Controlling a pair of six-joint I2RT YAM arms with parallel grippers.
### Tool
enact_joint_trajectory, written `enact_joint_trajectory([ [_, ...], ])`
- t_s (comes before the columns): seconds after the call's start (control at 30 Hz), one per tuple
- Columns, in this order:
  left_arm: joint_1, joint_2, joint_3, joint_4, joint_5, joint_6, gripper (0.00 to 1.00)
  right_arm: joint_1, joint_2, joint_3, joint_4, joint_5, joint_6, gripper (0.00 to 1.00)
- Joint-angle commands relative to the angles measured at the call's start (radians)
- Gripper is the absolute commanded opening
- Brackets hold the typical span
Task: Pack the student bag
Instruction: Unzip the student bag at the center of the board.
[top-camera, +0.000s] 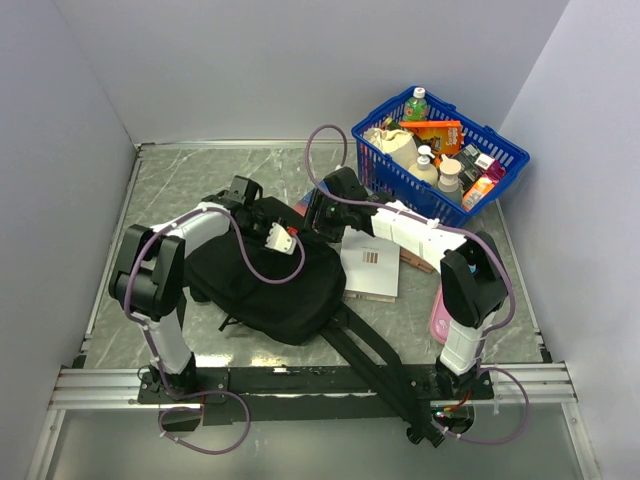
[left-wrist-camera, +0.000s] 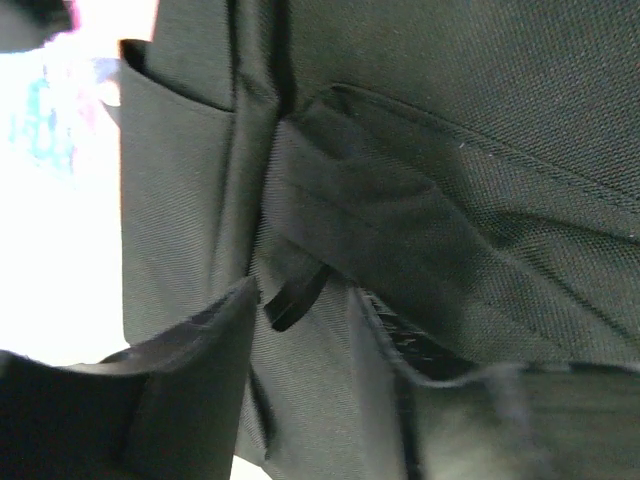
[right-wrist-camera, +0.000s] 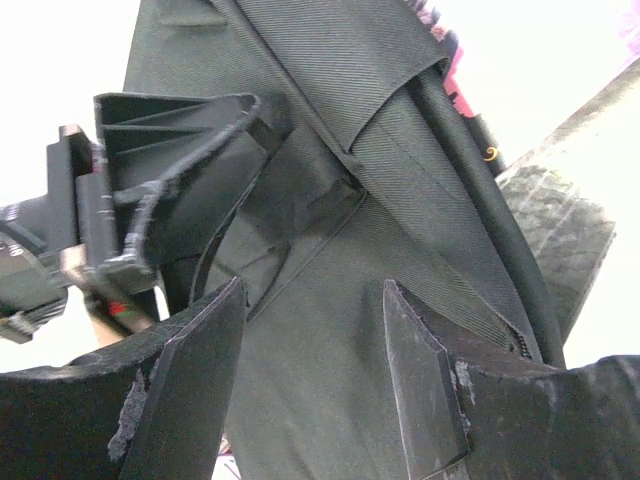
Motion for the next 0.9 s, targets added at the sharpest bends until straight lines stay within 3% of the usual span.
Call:
enact_joint_trajectory([
  [0.0,-0.02,0.021,0.038,-0.026,-0.031,0.014,0.42,0.003,-0.059,-0.016,0.045,-0.024,0.003,0.64],
  [0.13,-0.023,0.019,0.031,-0.04,-0.032,0.008,0.34,0.004,-0.077,-0.034,0.048,-0.02,0.0,0.63],
  [0.23,-0.028,0.013,0.017,-0.035,-0.031,-0.009,0.22,0.003,-0.089,-0.05,0.049,-0.017,0.0,0.63],
  [0.33,-0.039,-0.002,-0.004,0.008,-0.023,-0.053,0.01,0.003,-0.095,-0.06,0.048,-0.013,0.003,0.63],
  [0.43,-0.05,-0.024,0.012,0.009,-0.002,-0.121,0.01,0.003,-0.095,-0.056,0.029,-0.01,0.002,0.64],
  [0.57,-0.062,-0.077,0.035,0.008,0.017,-0.22,0.01,0.007,-0.062,0.001,-0.052,0.042,0.04,0.8],
  [0.87,-0.063,-0.223,-0.043,0.012,0.057,-0.338,0.01,0.02,0.035,0.11,-0.096,0.017,0.146,0.77],
])
